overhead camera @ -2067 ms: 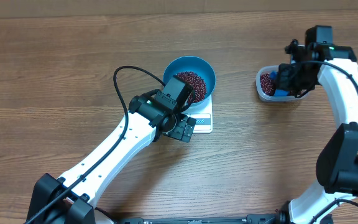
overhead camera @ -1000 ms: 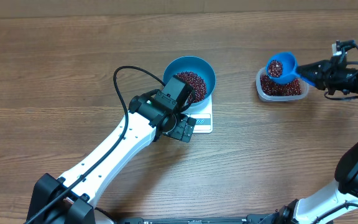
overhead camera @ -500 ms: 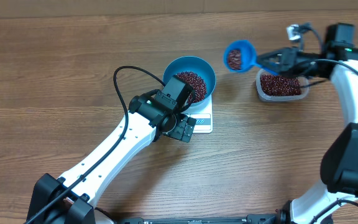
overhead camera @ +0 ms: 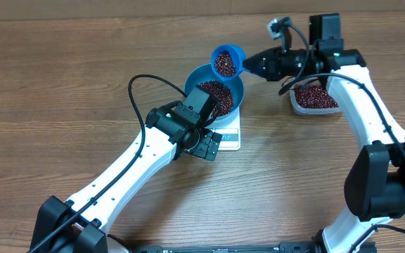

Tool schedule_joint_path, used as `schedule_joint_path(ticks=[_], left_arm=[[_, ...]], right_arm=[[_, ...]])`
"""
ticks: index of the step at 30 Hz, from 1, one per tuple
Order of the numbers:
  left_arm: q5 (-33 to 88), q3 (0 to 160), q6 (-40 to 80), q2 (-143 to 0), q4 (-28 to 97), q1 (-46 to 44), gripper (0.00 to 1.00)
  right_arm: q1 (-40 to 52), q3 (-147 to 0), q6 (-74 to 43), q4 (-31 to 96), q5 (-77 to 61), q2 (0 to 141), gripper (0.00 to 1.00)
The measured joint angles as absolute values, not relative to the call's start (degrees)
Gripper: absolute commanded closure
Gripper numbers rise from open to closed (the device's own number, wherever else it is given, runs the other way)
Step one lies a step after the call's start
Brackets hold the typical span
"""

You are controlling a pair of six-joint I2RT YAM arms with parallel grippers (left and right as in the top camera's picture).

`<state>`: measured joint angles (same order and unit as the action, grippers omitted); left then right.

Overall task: Scoop item into bowl and weigh 150g on scale
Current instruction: 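Scoop more red beans and lift the scoop with the right gripper, then tilt the scoop over the teal bowl to pour more beans, right gripper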

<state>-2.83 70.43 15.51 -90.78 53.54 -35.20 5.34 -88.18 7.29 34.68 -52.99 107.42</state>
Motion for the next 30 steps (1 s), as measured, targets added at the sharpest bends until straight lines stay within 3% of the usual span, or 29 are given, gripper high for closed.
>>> schedule_joint_path(ticks=[14,30], left_arm=[[-2.83,70.43,15.51,-90.78,53.54,-35.2,0.0],[-2.83,70.43,15.51,-90.78,53.54,-35.2,0.0]], right_arm=[[9.17,-93.14,12.34,33.65,-43.97,107.42,0.96],[16.93,-93.86,31.4,41.6,-27.64,104.73,0.96]])
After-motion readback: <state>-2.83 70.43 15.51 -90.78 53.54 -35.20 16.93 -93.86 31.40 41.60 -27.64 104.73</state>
